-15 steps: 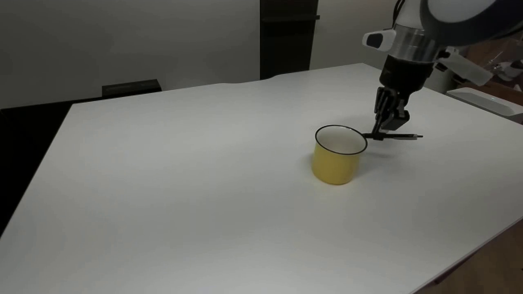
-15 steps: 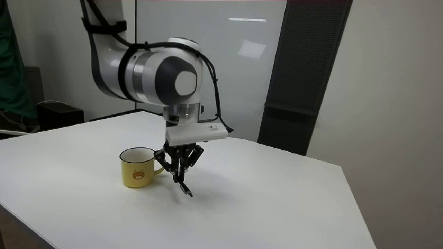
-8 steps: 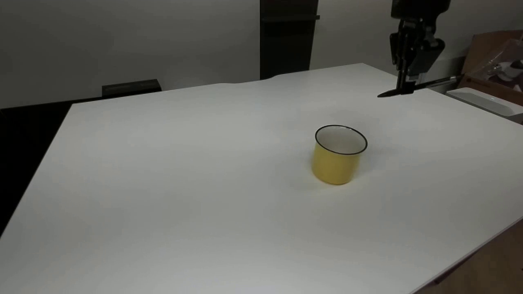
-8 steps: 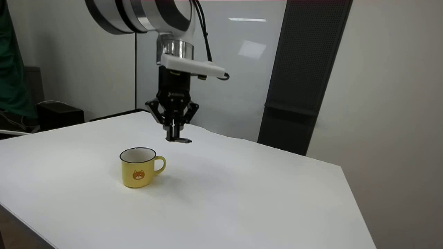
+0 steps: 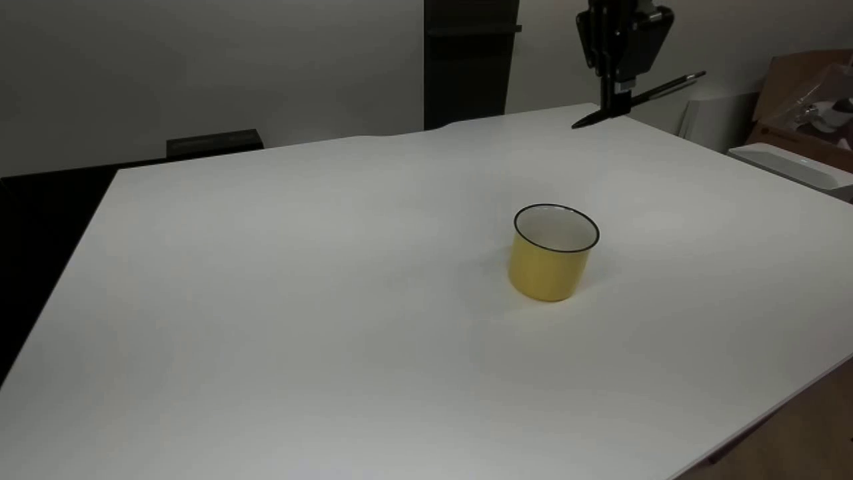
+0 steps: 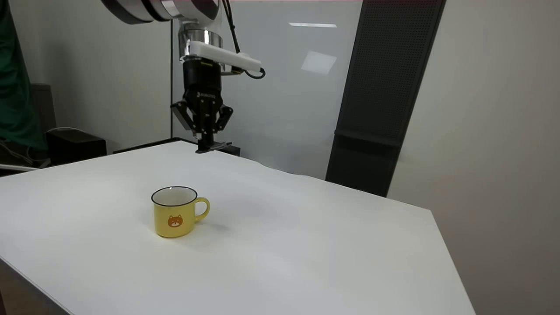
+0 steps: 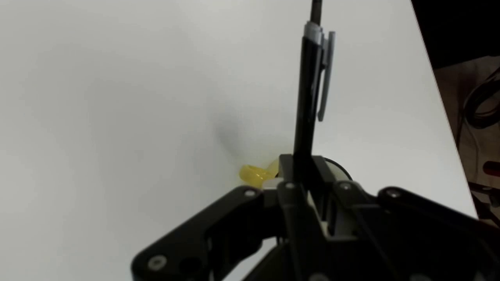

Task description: Put the pen in the yellow cup

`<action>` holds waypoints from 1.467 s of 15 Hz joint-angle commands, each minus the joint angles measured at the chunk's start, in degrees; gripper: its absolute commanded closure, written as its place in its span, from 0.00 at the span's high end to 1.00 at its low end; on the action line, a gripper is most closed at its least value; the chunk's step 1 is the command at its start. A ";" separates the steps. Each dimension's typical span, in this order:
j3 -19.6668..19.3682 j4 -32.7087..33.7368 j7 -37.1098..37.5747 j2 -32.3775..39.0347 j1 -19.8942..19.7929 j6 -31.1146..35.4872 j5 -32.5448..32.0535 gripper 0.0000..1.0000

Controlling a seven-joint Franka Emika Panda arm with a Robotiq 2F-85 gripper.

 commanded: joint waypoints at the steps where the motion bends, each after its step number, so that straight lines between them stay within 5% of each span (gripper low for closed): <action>1: -0.19 5.13 1.15 5.57 1.81 -1.37 -0.87 0.03; 3: -0.09 2.66 -0.04 4.00 1.53 -0.08 0.12 0.13; 6: 0.01 4.06 -0.02 6.15 1.65 -0.04 0.11 0.13; 7: -0.35 3.98 1.14 6.04 2.14 -0.94 -1.25 0.03; 14: -0.38 4.37 12.75 6.98 7.27 -8.81 -13.91 0.03; 22: 1.72 4.91 17.58 11.47 10.12 -10.76 -16.60 0.03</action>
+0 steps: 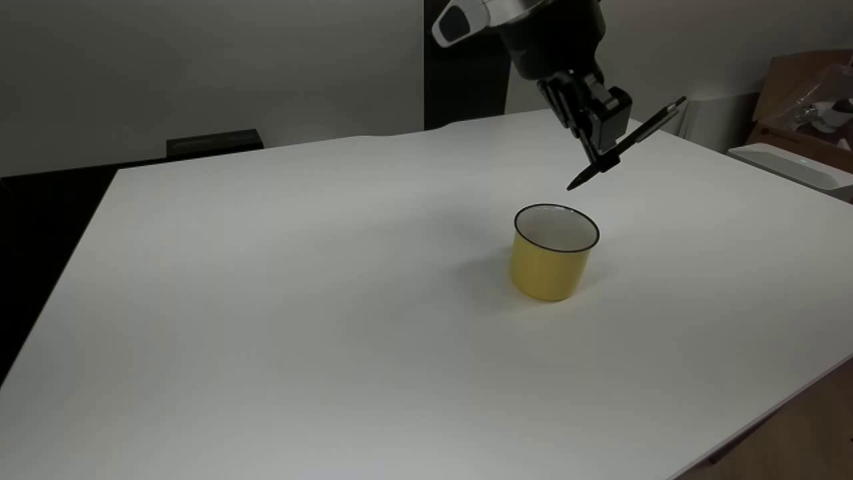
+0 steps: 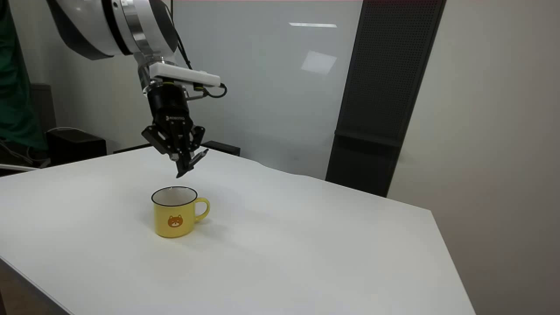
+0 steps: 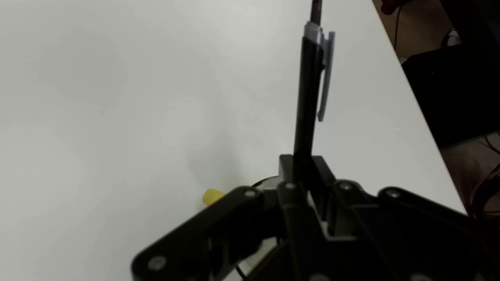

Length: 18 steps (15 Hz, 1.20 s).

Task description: Put the pen in the yellow cup

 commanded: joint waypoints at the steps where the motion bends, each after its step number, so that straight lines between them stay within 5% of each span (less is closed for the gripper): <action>1: 0.75 1.46 2.77 3.00 0.40 -0.76 -1.09 0.03; 16: 0.89 9.05 1.17 10.73 0.85 -2.22 -1.96 0.03; 17: 0.89 9.49 1.22 11.08 0.90 -2.18 -1.93 0.30; 18: 1.00 9.88 1.08 11.33 0.82 -1.90 -1.69 0.39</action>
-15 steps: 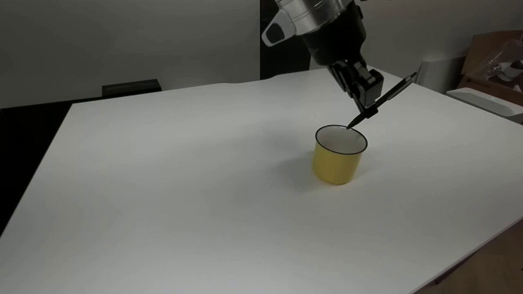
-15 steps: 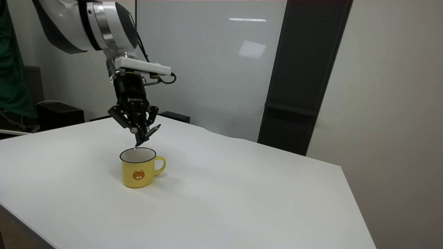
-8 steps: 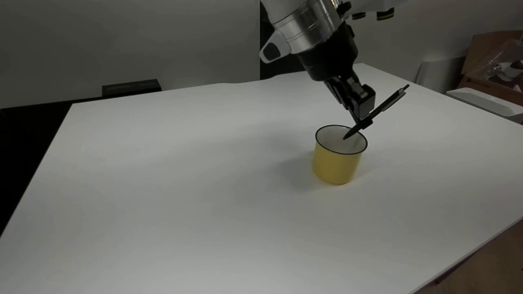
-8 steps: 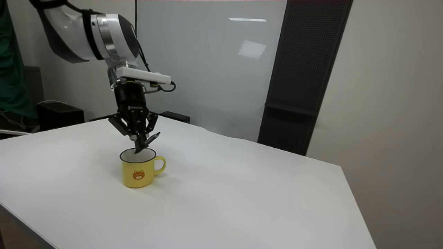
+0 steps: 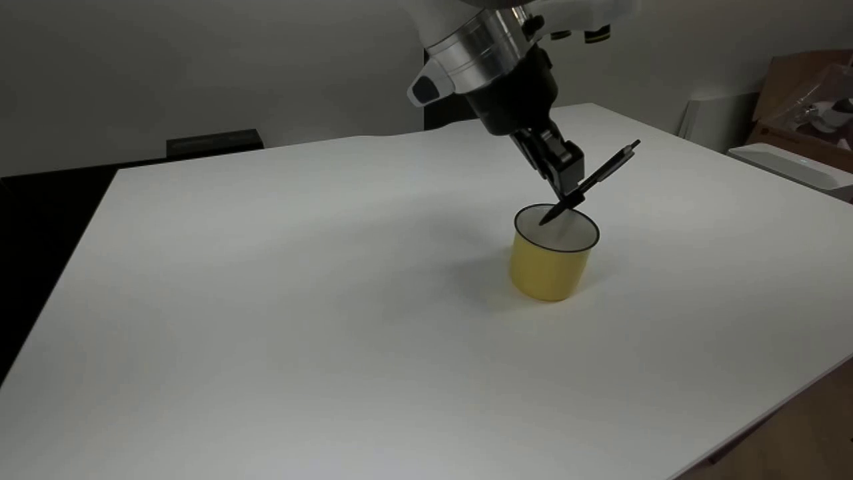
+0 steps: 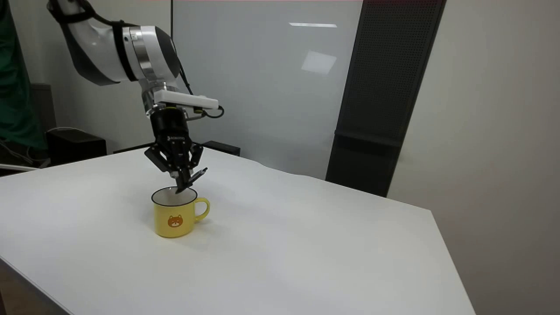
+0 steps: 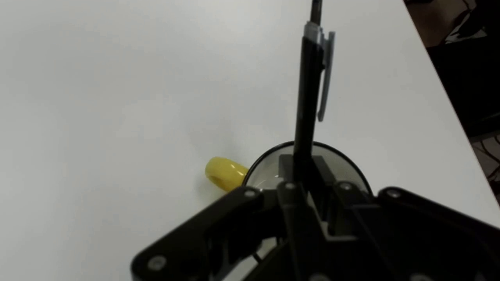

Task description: Put the pen in the yellow cup

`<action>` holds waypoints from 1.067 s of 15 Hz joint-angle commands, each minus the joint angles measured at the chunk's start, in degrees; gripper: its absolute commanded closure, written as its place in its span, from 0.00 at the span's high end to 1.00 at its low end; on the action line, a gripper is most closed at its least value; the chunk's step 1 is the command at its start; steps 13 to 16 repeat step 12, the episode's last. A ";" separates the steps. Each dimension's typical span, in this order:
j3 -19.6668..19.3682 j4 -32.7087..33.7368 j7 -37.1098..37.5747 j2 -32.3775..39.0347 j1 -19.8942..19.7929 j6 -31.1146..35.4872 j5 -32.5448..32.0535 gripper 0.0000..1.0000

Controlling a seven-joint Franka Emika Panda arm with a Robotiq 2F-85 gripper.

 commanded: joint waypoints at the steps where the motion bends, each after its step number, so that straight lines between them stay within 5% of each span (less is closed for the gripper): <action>1: 0.33 3.30 0.61 1.83 0.24 -1.47 -0.62 0.44; 9: 1.11 1.90 0.88 -0.23 -0.21 1.15 -0.12 0.97; 16: 1.42 -1.46 1.85 -4.80 -0.59 4.52 0.11 1.00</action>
